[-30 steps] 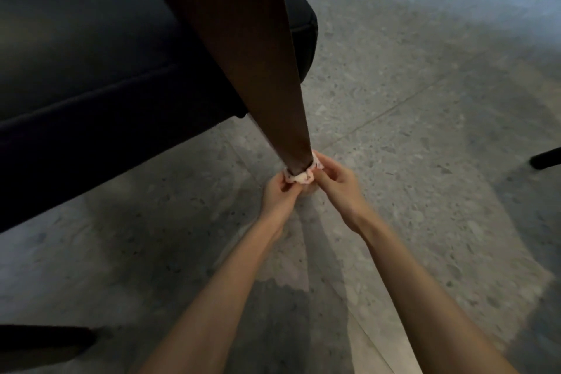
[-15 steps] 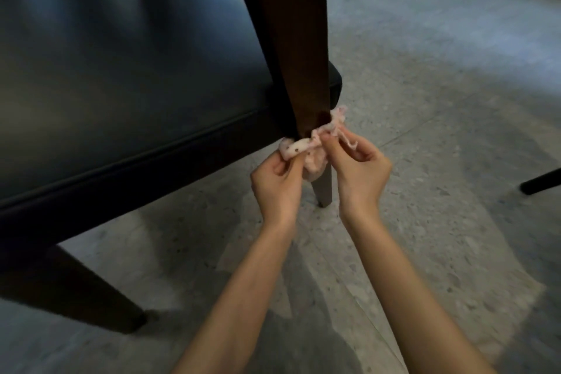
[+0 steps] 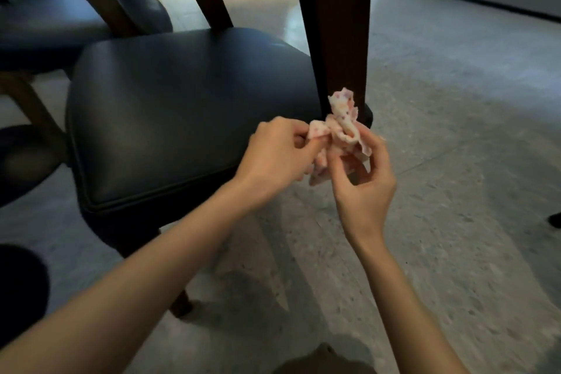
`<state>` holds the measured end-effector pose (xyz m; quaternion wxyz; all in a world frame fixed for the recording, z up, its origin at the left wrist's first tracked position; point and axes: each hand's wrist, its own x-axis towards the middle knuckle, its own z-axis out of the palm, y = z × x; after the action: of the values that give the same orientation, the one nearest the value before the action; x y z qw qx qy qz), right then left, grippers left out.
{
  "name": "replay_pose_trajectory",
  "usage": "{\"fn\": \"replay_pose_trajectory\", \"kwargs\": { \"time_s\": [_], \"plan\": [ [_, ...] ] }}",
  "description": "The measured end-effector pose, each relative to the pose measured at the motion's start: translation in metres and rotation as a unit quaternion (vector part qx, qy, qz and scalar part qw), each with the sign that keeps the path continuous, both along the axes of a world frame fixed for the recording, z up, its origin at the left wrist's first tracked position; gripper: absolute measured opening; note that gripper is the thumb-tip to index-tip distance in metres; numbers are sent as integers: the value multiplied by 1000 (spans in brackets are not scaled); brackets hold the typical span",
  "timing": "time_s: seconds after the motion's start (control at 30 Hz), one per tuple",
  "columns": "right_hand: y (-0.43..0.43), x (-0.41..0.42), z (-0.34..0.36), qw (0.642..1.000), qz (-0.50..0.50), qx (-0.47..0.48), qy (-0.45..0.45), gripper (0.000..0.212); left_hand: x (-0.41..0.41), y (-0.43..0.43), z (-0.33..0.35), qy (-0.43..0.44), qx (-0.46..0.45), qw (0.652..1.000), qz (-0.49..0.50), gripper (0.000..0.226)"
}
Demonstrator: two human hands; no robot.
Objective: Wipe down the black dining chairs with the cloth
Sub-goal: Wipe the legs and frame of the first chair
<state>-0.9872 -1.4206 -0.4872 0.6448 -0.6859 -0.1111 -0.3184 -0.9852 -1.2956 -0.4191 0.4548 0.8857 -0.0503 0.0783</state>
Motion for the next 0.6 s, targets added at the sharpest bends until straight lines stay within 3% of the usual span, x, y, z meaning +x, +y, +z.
{"fn": "replay_pose_trajectory", "kwargs": {
  "time_s": [0.1,0.2,0.33,0.43,0.6],
  "plan": [
    [20,3,-2,999,-33,-36,-22,41,-16,23,8,-74,106,990,55,24],
    [38,7,-11,991,-78,-99,-44,43,-25,44,9,-142,220,957,120,28],
    [49,17,-22,973,-95,-211,-17,59,-29,72,-1,-212,270,935,92,19],
    [52,23,-23,982,-99,-162,-16,49,-35,88,-12,-256,279,922,79,22],
    [66,15,-20,995,-79,-46,35,36,-45,104,-24,-297,387,868,91,31]
  ]
}}
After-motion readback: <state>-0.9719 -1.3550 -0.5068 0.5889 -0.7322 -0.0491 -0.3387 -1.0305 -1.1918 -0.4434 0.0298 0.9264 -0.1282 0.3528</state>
